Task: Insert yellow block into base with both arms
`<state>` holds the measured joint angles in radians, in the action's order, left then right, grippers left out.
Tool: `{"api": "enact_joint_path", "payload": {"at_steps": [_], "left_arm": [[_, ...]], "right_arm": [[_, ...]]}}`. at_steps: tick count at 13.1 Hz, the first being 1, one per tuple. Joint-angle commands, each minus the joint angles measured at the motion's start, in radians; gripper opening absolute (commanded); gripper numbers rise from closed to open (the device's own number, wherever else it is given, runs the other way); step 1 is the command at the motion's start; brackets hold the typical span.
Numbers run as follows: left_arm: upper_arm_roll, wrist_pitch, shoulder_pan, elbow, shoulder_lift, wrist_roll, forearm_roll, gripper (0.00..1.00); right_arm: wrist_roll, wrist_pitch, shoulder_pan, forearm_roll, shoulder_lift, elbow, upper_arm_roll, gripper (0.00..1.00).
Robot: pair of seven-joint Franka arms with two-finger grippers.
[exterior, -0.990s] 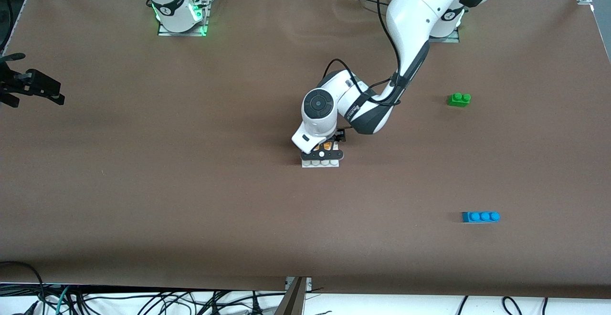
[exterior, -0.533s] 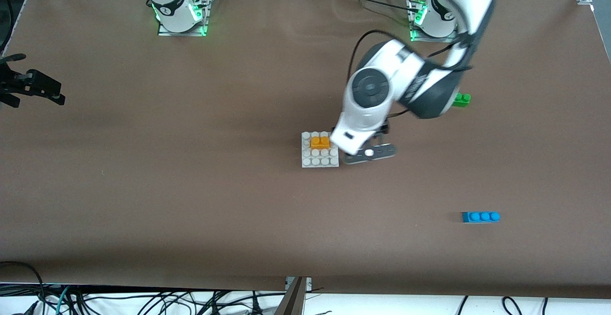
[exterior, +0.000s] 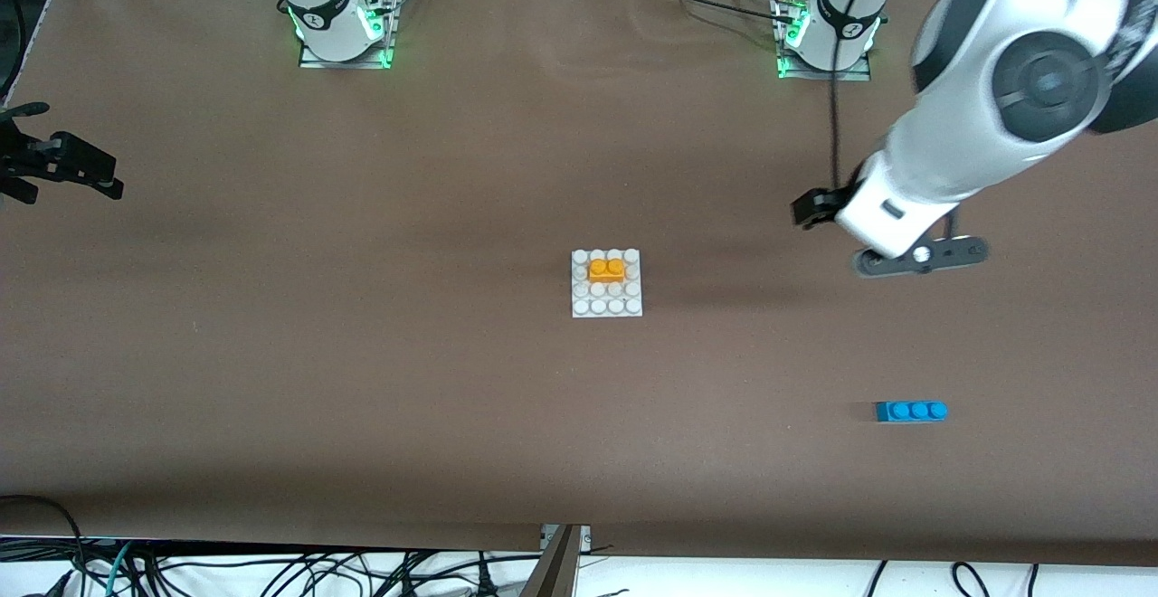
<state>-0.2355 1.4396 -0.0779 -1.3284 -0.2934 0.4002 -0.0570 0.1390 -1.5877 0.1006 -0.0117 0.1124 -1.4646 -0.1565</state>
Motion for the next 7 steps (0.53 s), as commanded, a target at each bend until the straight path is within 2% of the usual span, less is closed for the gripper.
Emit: {"api": "enact_joint_path", "payload": {"at_steps": [1, 4, 7], "left_arm": [[0.13, 0.016, 0.038, -0.151, 0.152, -0.208, 0.031, 1.0], [0.197, 0.044, 0.035, -0.267, 0.279, -0.319, 0.043, 1.0], [0.206, 0.062, 0.035, -0.33, 0.315, -0.357, 0.089, 1.0]], "right_arm": [[0.005, 0.005, -0.006, -0.011, -0.013, -0.011, 0.011, 1.0], [0.005, 0.005, -0.006, -0.011, -0.007, -0.011, 0.011, 1.0], [0.005, 0.005, -0.006, -0.011, -0.007, -0.011, 0.012, 1.0]]}}
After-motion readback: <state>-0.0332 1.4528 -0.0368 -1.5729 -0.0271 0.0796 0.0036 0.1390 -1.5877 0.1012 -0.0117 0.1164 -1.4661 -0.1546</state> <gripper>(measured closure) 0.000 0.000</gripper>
